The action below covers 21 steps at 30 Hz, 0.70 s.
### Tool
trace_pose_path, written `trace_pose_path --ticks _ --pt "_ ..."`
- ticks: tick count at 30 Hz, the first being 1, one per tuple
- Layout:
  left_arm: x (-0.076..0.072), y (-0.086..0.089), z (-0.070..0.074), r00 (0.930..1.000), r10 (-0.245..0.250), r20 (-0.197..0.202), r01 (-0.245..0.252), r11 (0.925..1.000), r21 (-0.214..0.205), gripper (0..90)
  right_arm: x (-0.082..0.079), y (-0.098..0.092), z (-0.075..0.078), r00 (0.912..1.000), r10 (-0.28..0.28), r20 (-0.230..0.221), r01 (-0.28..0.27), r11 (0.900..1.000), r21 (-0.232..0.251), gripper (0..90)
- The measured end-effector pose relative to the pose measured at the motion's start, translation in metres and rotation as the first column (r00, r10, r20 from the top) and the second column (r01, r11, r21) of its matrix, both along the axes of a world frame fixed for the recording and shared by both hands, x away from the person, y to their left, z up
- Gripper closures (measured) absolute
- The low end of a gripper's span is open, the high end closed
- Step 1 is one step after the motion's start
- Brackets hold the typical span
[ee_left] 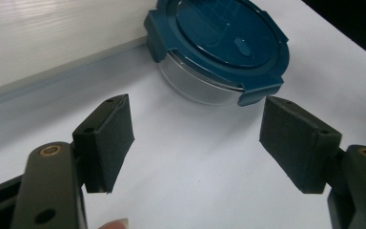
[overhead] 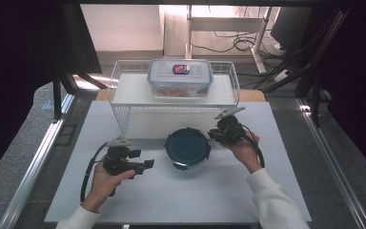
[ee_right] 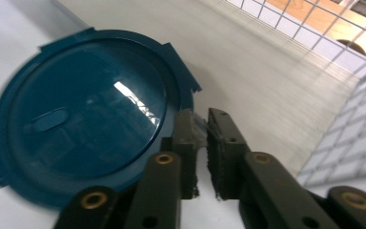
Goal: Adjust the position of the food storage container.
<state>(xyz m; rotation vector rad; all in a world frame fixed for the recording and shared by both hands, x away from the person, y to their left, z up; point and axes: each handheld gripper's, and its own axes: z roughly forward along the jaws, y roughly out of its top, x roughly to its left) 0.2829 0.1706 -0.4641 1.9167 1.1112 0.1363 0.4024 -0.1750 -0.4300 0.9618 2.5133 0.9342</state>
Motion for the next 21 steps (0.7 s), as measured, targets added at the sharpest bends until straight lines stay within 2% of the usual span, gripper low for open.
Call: trace_pose_path --ticks 2,3,6,12,18,21 --pt "0.000 -0.001 0.000 1.0000 -0.003 0.001 0.003 1.0000 0.005 26.4 0.002 0.002 -0.002 1.0000 0.000 0.006 0.000 1.0000 -0.009 85.1" --pt "0.001 -0.001 -0.002 1.0000 -0.005 -0.002 0.005 0.9999 0.010 26.4 0.009 0.008 -0.008 0.9996 0.003 0.028 -0.002 0.9990 -0.044 88.3" --pt "0.002 -0.001 -0.003 1.0000 -0.002 -0.004 0.003 0.9999 0.012 26.4 0.018 0.012 -0.016 0.9997 0.003 0.023 -0.002 0.9977 -0.068 88.5" --pt "0.003 0.001 -0.004 0.9999 -0.004 -0.011 0.004 0.9999 0.016 26.4 0.030 0.017 -0.028 0.9995 0.004 0.031 -0.001 0.9966 -0.082 88.6" --pt "0.003 0.001 -0.005 0.9999 -0.003 -0.016 0.004 0.9999 0.014 26.8 0.034 0.026 -0.037 0.9972 0.057 0.048 -0.051 0.9925 -0.111 88.6" --pt "0.004 0.002 -0.005 0.9999 -0.002 -0.015 0.002 1.0000 0.004 27.1 0.033 0.029 -0.038 0.9959 0.070 0.057 -0.064 0.9919 -0.110 88.8"
